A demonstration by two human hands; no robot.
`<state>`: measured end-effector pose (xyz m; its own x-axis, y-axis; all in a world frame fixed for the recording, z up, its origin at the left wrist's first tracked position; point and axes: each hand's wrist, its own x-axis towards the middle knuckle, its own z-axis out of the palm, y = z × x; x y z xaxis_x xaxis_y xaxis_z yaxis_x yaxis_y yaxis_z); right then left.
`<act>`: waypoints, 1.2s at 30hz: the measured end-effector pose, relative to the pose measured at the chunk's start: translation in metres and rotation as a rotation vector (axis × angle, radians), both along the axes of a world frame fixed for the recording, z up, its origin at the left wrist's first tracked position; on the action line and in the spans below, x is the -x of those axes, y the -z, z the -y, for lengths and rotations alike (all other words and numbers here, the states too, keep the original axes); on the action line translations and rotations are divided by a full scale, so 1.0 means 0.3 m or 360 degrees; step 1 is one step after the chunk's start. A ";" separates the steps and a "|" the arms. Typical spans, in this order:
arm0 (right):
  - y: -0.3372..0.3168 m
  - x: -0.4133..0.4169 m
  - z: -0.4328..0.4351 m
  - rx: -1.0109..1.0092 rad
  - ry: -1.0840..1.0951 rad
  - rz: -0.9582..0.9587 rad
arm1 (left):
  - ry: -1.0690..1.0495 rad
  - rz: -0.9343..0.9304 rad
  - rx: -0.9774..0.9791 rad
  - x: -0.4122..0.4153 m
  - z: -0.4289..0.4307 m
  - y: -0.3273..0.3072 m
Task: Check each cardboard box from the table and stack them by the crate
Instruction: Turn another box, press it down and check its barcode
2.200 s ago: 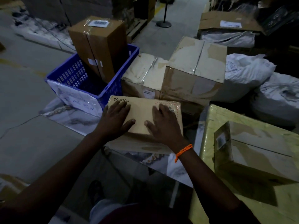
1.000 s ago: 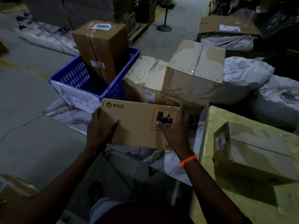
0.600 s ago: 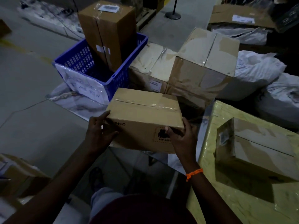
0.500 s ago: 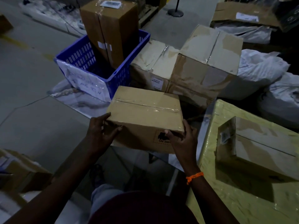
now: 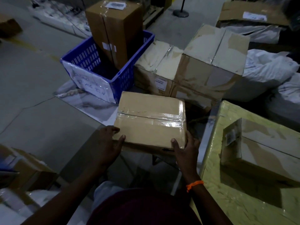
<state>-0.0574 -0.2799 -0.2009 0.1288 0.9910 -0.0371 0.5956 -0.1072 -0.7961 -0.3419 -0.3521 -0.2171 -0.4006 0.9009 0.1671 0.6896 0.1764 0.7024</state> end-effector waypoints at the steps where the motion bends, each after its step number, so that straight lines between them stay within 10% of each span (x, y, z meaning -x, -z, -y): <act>1: -0.001 0.008 -0.008 -0.0066 -0.0057 0.0093 | 0.0042 -0.0070 -0.0004 -0.004 -0.017 -0.008; 10: 0.003 0.213 -0.240 -0.0090 -0.0642 0.1003 | 0.0609 -0.0736 0.0549 -0.124 -0.344 -0.048; 36: 0.067 0.136 -0.231 0.0063 -0.0864 0.1173 | 0.0687 -0.0906 0.0524 -0.070 -0.293 0.013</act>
